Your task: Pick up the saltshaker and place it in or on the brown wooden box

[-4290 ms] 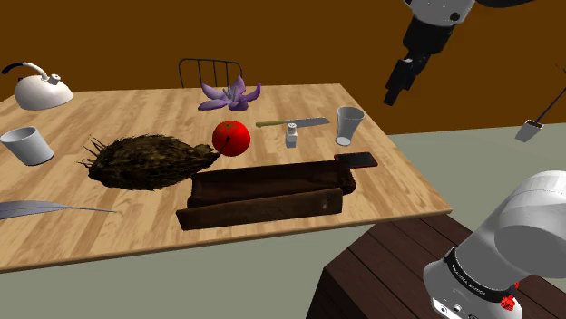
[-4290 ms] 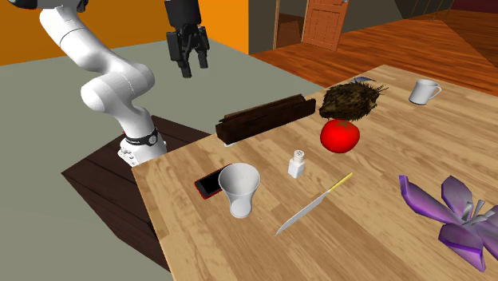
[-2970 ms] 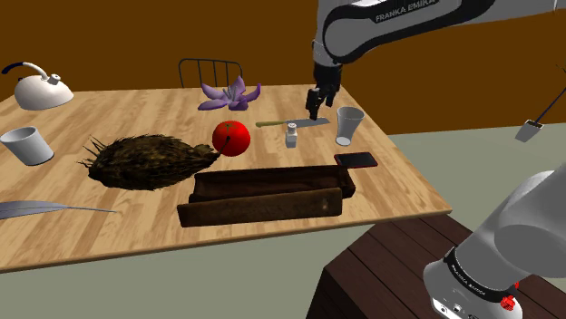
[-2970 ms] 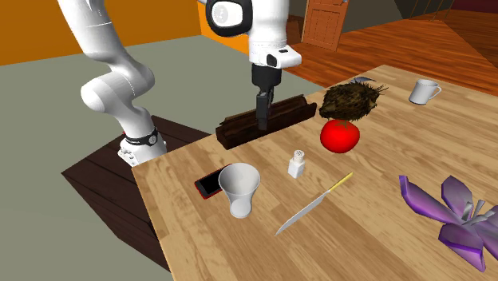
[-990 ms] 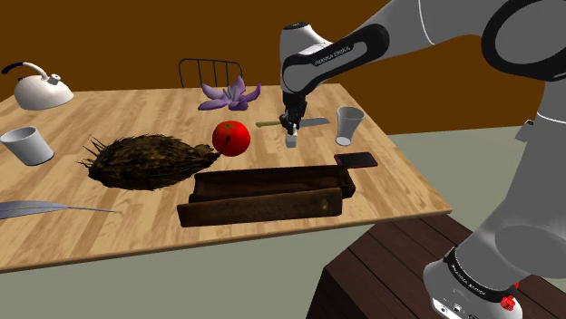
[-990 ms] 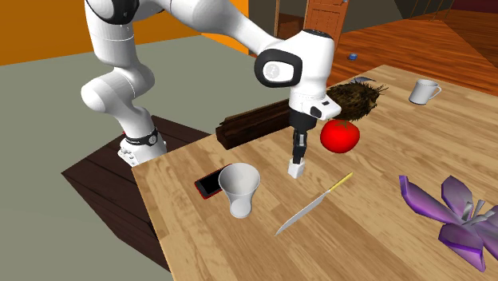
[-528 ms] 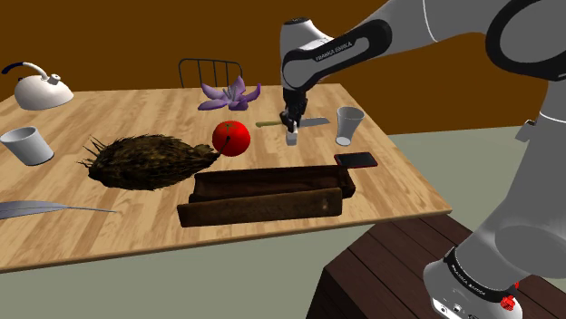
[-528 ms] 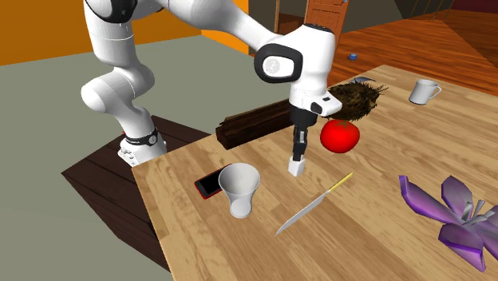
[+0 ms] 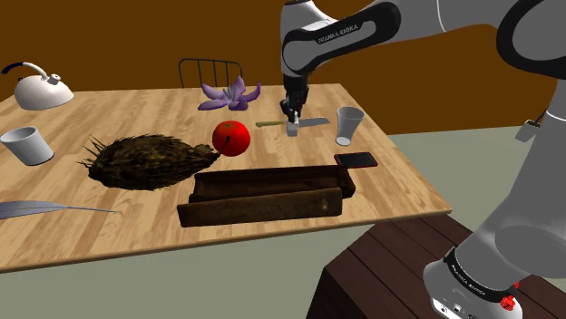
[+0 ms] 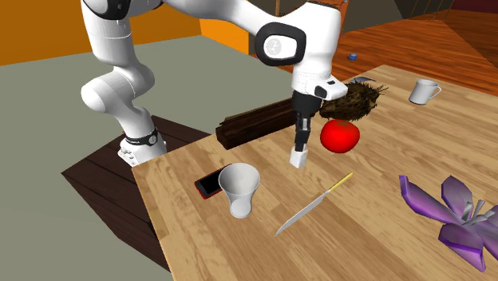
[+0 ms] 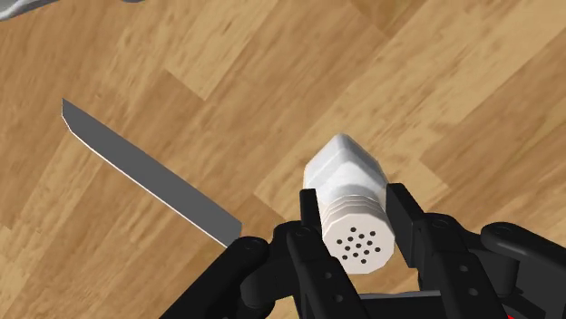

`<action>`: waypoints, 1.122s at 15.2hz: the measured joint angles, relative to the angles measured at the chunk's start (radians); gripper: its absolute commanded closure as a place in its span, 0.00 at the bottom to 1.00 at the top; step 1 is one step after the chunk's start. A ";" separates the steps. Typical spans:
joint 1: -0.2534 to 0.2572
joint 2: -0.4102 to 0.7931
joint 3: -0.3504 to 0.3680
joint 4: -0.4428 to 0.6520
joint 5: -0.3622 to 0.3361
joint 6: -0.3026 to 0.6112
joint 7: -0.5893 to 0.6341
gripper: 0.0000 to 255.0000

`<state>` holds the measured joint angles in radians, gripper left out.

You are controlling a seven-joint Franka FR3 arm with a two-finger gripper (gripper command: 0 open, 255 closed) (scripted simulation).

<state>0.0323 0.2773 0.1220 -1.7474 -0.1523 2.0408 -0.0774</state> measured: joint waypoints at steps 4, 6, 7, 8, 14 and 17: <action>0.000 -0.019 0.002 0.028 0.005 -0.046 -0.006 1.00; 0.000 -0.024 0.002 0.047 0.007 -0.070 -0.010 1.00; 0.001 -0.024 0.003 0.059 0.008 -0.082 -0.010 1.00; 0.002 -0.023 0.003 0.077 0.008 -0.099 -0.011 1.00; 0.002 -0.038 0.004 0.136 0.014 -0.173 -0.021 1.00; 0.002 -0.041 0.004 0.175 0.016 -0.213 -0.027 1.00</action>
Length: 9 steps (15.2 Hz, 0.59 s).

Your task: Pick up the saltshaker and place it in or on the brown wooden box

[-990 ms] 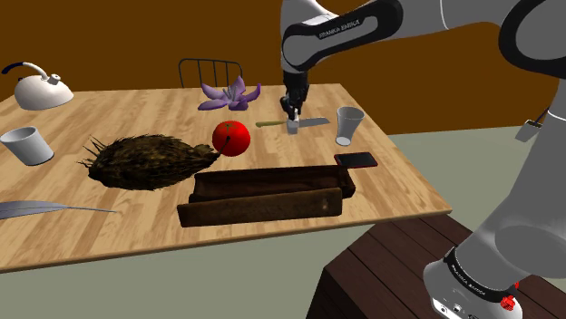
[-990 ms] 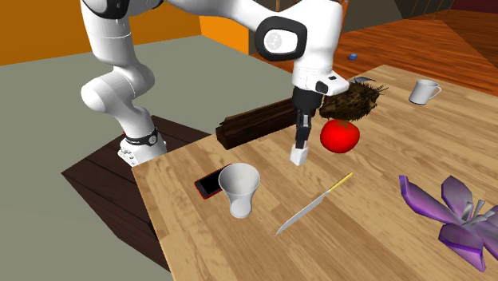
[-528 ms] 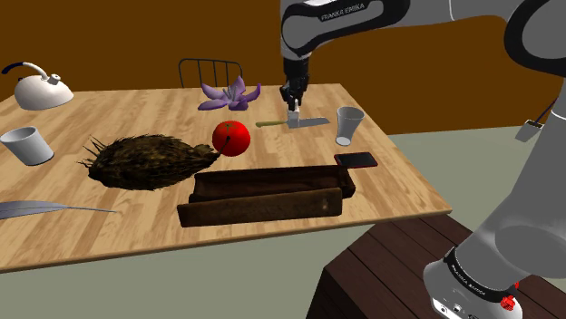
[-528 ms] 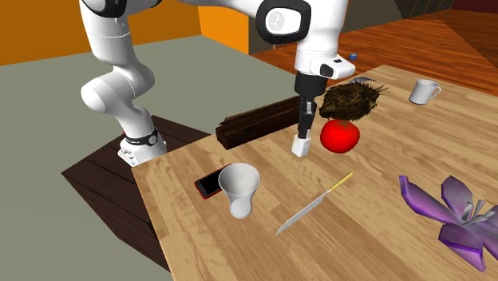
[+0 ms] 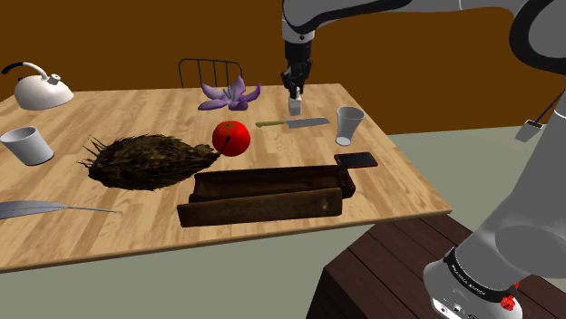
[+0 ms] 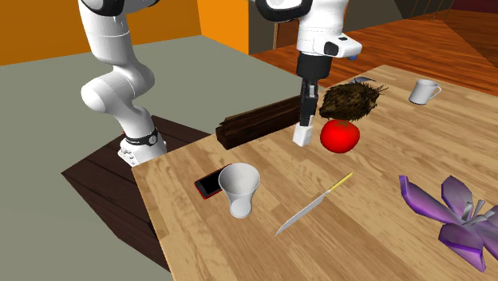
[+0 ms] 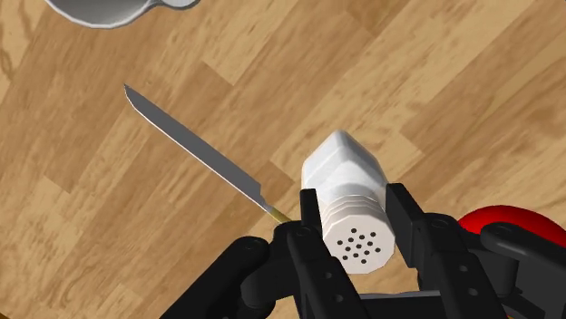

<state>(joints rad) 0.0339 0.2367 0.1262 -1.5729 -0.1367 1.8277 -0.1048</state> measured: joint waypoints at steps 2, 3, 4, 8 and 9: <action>0.002 0.000 0.001 0.028 0.001 -0.027 -0.001 1.00; 0.003 -0.002 0.002 0.036 0.001 -0.038 -0.001 1.00; 0.003 -0.004 0.002 0.047 0.002 -0.051 -0.002 1.00; 0.023 -0.049 0.016 0.012 0.005 -0.065 0.031 1.00; 0.034 -0.064 0.025 0.001 0.005 -0.071 0.049 1.00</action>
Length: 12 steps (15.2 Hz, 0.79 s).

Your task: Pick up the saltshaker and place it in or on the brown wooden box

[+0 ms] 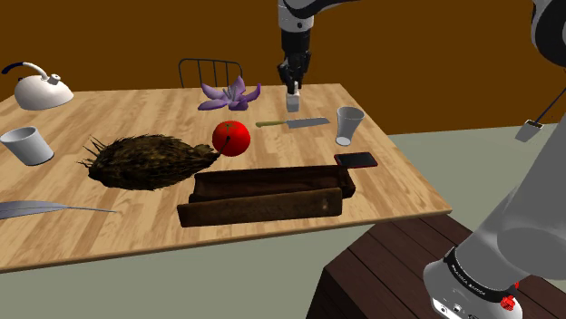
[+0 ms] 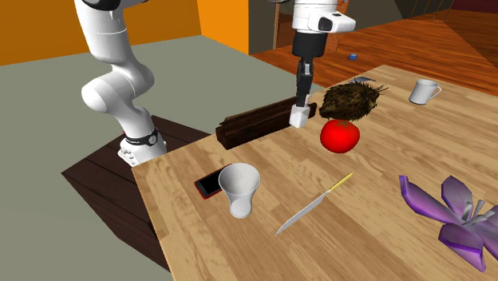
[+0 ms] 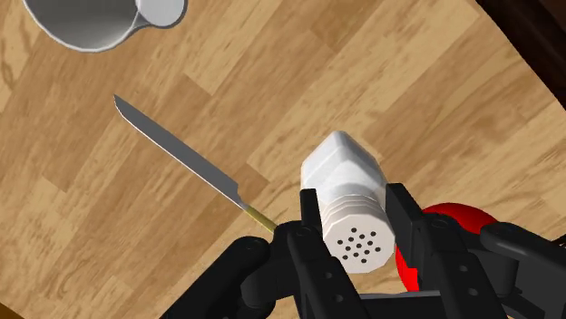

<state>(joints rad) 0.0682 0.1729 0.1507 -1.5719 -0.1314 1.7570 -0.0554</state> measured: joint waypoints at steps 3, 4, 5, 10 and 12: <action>0.029 -0.067 0.024 -0.084 0.006 0.012 0.054 1.00; 0.037 -0.084 0.032 -0.092 0.009 0.002 0.069 1.00; 0.046 -0.105 0.040 -0.118 0.012 0.005 0.086 1.00; 0.096 -0.167 0.087 -0.159 0.024 -0.024 0.179 1.00; 0.117 -0.205 0.108 -0.201 0.034 -0.024 0.220 1.00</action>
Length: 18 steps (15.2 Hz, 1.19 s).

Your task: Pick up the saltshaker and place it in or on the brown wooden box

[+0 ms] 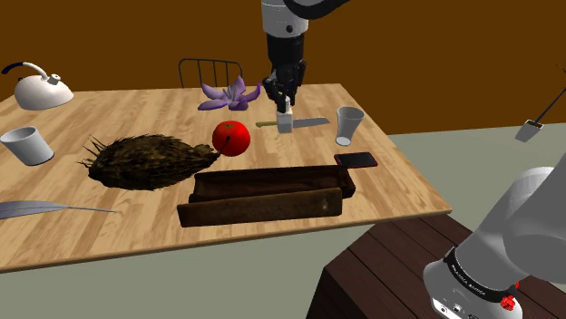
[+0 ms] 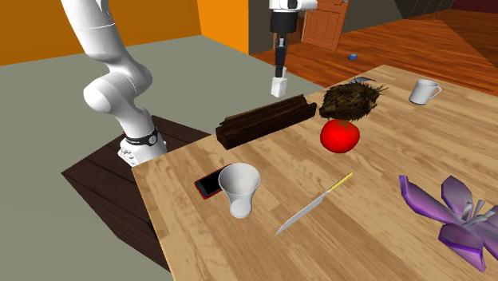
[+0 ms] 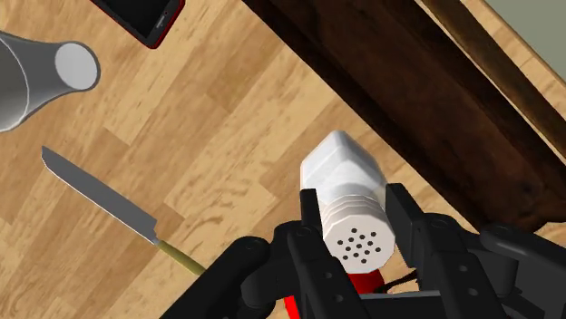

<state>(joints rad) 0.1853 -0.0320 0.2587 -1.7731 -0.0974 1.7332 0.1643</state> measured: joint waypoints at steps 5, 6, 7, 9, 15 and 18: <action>0.052 -0.035 0.056 -0.016 0.015 -0.027 0.103 1.00; 0.067 -0.040 0.074 -0.015 0.018 -0.036 0.134 1.00; 0.075 -0.043 0.082 -0.022 0.020 -0.033 0.150 1.00; 0.079 -0.053 0.086 -0.047 0.024 -0.019 0.159 1.00; 0.081 -0.053 0.089 -0.124 0.023 0.057 0.171 1.00; 0.081 -0.049 0.089 -0.161 0.021 0.098 0.175 1.00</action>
<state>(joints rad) 0.2662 -0.0808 0.3480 -1.9340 -0.0766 1.8308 0.3389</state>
